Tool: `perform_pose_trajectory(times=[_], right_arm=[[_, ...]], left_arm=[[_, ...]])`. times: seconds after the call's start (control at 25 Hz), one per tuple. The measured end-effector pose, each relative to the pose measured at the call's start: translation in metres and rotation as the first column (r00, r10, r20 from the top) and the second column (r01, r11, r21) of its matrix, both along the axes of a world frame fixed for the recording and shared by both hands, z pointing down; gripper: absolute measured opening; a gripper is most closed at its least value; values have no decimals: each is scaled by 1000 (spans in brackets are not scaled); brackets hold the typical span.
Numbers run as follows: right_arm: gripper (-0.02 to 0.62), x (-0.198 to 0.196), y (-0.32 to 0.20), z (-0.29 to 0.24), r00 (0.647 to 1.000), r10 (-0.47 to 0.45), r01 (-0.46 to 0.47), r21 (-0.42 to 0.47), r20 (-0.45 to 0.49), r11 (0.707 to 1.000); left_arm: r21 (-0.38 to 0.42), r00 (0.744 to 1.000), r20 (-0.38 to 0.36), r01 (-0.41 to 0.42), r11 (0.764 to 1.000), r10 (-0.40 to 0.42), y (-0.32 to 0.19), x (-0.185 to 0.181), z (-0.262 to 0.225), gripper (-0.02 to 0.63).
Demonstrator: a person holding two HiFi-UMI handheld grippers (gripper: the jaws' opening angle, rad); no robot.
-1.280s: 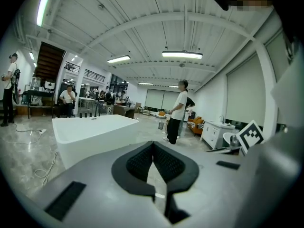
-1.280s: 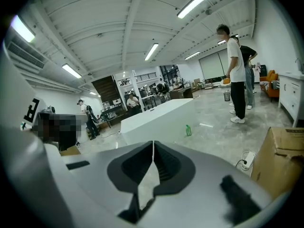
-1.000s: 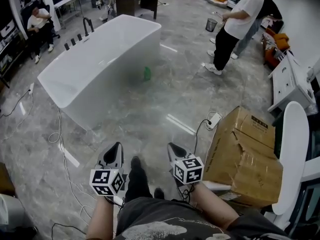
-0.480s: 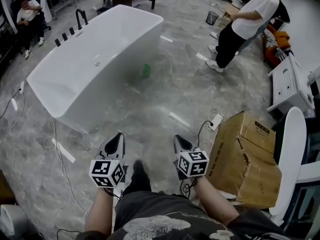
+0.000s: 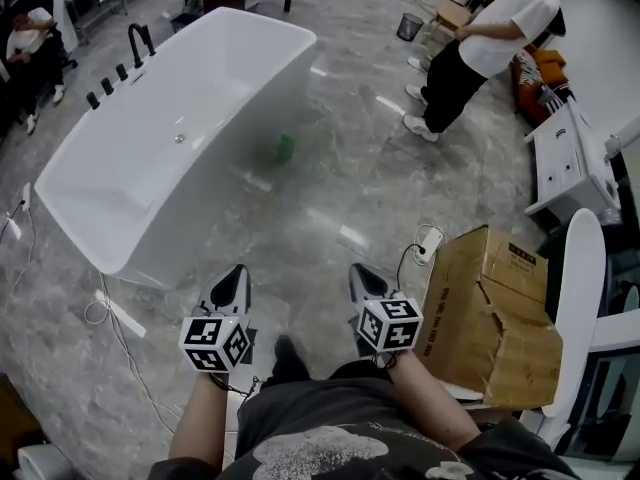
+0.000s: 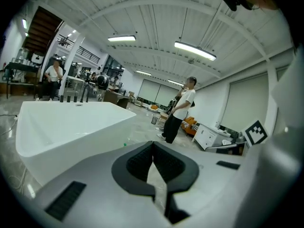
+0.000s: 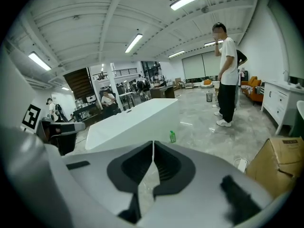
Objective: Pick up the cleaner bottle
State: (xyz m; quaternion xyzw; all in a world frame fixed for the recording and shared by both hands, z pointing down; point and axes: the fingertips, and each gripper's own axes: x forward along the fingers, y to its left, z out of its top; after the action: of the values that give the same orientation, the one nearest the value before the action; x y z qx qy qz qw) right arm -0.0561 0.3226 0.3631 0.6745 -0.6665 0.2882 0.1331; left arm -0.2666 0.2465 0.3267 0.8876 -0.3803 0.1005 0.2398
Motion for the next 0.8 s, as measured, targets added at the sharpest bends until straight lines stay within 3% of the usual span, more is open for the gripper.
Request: perform_pose_trajectory(times=[0.4, 0.6, 0.8], right_arm=[[25, 32, -49, -2, 999, 31, -31, 3, -9, 1000], [26, 59, -98, 8, 1000, 16, -16, 14, 4, 1000], [25, 87, -157, 18, 998, -63, 62, 28, 21, 998]], left_arm=[[7, 999, 12, -41, 999, 41, -47, 30, -1, 14], [-22, 1000, 12, 26, 999, -26, -81, 37, 6, 14], [-16, 994, 22, 109, 994, -109, -115, 60, 5, 14]])
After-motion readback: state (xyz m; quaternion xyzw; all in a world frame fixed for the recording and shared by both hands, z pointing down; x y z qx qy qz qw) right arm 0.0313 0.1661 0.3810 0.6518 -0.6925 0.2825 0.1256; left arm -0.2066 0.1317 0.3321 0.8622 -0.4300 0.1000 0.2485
